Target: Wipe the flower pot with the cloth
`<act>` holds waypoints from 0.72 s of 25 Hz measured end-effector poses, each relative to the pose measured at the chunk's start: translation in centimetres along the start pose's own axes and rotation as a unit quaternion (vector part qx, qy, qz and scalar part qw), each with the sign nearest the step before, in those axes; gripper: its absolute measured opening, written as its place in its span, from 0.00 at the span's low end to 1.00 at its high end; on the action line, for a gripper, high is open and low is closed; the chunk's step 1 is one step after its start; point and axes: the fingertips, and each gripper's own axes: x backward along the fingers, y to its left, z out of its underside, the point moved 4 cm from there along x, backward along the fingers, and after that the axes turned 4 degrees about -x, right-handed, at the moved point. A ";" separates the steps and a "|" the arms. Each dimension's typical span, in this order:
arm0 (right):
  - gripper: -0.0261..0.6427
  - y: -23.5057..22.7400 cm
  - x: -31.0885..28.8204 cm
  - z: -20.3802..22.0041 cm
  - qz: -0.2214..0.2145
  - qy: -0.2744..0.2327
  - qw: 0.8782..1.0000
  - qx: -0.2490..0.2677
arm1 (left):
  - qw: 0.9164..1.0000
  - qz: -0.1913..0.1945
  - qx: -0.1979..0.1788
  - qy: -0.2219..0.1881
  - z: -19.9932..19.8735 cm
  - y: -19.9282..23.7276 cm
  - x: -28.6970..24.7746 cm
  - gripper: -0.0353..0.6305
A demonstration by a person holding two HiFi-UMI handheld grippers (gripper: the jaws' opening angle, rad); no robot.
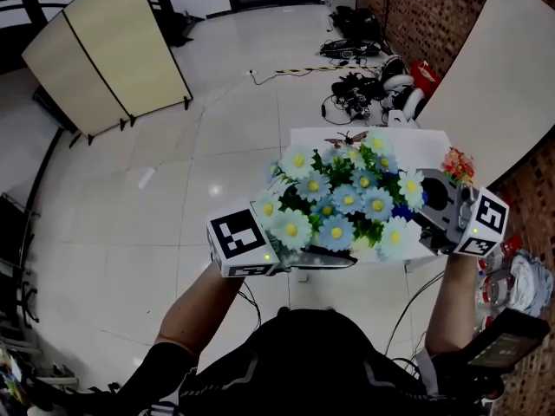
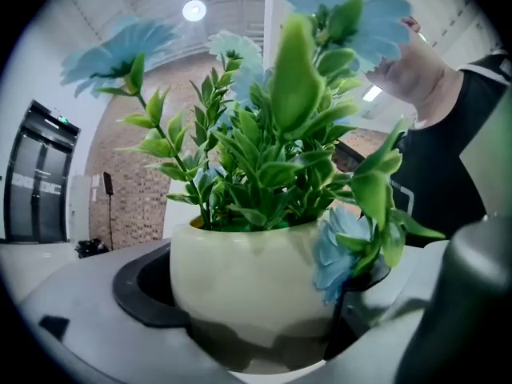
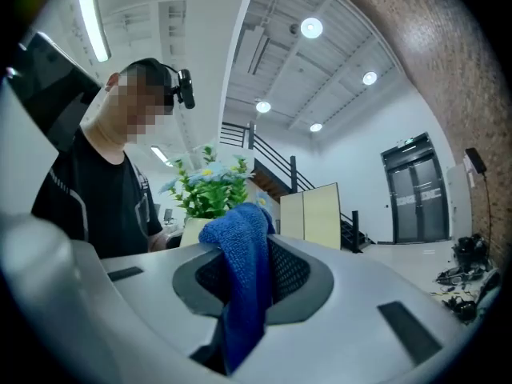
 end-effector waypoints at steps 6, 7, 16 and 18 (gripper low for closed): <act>0.13 -4.0 -2.5 0.8 0.036 -0.007 0.999 -0.028 | 1.000 -0.026 -0.014 -0.005 0.1 0.3 -0.1 0.90; 0.13 -4.2 -3.4 0.9 0.027 -0.001 0.999 -0.030 | 1.000 -0.026 -0.017 -0.006 0.1 0.3 -0.1 0.90; 0.13 -3.4 -5.9 1.3 -0.079 0.033 0.996 -0.036 | 0.999 -0.034 -0.019 -0.006 0.0 0.2 0.0 0.90; 0.13 -2.9 -4.5 1.1 -0.073 0.021 0.996 -0.040 | 0.999 -0.046 -0.017 -0.006 -0.1 0.3 0.0 0.90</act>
